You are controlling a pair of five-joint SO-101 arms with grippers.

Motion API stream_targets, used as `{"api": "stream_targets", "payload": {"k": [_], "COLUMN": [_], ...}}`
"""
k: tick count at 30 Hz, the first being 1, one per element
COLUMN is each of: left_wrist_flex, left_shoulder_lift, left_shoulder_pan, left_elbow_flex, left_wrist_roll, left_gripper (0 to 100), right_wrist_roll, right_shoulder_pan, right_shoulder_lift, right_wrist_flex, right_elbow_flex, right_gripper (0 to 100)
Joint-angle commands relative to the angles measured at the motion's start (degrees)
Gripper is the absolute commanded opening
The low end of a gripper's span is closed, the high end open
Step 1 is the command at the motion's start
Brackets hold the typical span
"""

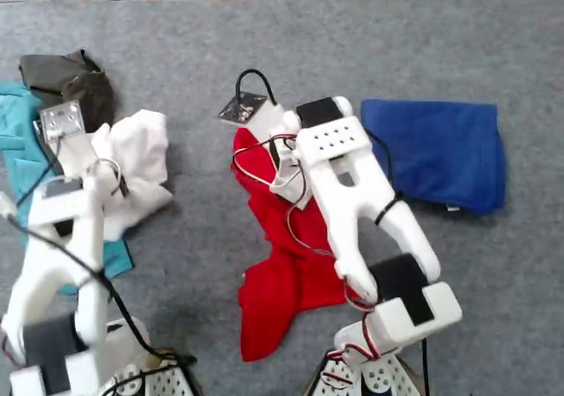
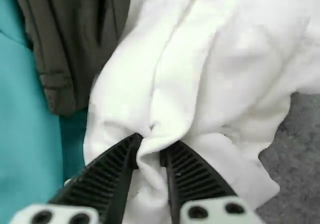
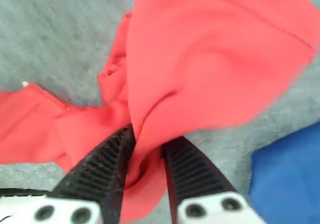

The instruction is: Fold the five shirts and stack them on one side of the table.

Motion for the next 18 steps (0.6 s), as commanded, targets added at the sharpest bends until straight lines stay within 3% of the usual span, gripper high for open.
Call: {"api": "stream_targets", "payload": {"k": [1,4,8,11,18], "left_wrist_flex": [8.53,16.18,16.44,13.01,11.96], "left_shoulder_lift": [1.14,-1.23,-2.2,0.7,14.07], "left_shoulder_pan": [-4.53,-9.8,-19.03,-22.46,-22.46], "left_elbow_flex": [-16.22,-31.69,-47.6,-50.86,-49.36], "left_wrist_roll": [0.53,0.62,0.62,0.62,0.26], "left_gripper": [3,3,3,3,5], "right_wrist_roll": [0.35,0.35,0.35,0.35,0.44], "right_shoulder_pan": [-0.79,-0.79,-0.88,-0.88,-0.7], "right_shoulder_lift": [-4.88,-6.55,-8.31,-9.36,-10.77], "right_wrist_flex": [-0.35,0.26,0.97,0.97,3.78], "right_elbow_flex": [0.04,0.31,0.13,0.31,0.22], "right_gripper": [1.4,1.4,1.4,1.4,1.4]}}
